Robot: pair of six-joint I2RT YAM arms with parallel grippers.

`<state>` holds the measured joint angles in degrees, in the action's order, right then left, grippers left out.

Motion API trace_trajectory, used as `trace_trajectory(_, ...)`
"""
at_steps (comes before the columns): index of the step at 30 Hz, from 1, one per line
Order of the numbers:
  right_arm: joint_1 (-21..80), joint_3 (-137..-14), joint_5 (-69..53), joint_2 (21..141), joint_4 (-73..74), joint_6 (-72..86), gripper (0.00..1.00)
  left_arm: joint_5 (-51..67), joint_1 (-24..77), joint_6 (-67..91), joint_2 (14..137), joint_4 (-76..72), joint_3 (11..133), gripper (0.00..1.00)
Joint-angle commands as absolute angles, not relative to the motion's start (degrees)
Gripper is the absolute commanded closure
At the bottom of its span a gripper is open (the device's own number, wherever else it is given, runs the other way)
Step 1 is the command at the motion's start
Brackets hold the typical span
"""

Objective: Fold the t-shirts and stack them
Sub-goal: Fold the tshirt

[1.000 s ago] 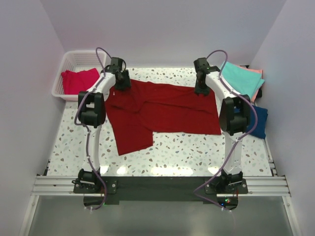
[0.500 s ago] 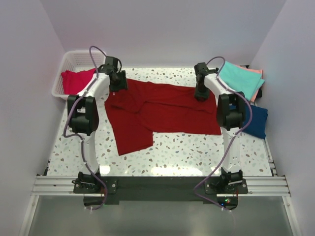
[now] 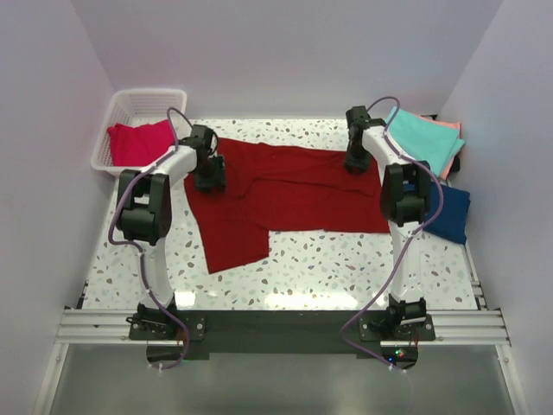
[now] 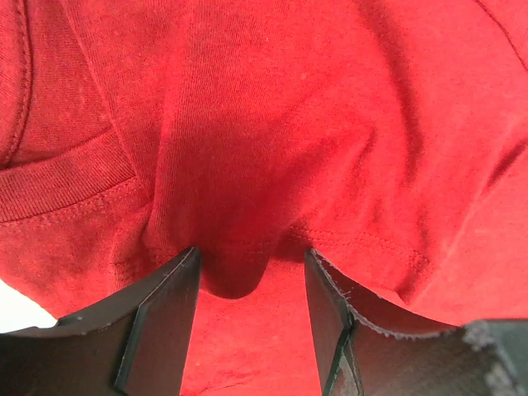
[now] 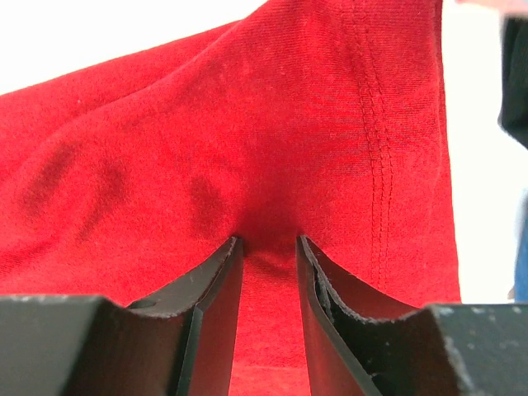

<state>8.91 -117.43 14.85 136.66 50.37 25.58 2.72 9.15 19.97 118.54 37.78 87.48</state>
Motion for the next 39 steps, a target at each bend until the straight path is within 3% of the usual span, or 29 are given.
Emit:
trace_trajectory(1,6.77,-120.75,15.29,142.12,52.12,26.63,0.63,0.89,9.23,20.65,120.14,39.63,88.59,0.42)
trace_trajectory(10,6.24,-132.18,15.65,147.39,55.11,26.72,0.62,0.09,9.4,22.58,125.42,43.15,94.56,0.43)
trace_trajectory(20,5.98,-132.54,15.39,146.43,52.74,27.07,0.62,2.55,9.49,22.15,130.61,39.83,104.15,0.45)
trace_trajectory(24,6.06,-129.82,13.71,141.18,49.93,25.84,0.62,1.58,9.49,20.57,126.06,38.59,104.59,0.44)
trace_trajectory(29,6.06,-117.53,12.92,129.22,39.21,23.3,0.57,0.44,9.49,20.83,115.95,31.13,95.91,0.41)
trace_trajectory(36,6.07,-112.41,14.33,118.48,37.09,21.97,0.5,-3.25,9.49,21.0,101.36,28.47,86.14,0.26)
trace_trajectory(39,6.85,-111.36,15.11,115.23,40.25,21.97,0.51,-3.78,9.58,21.71,97.49,31.37,82.98,0.25)
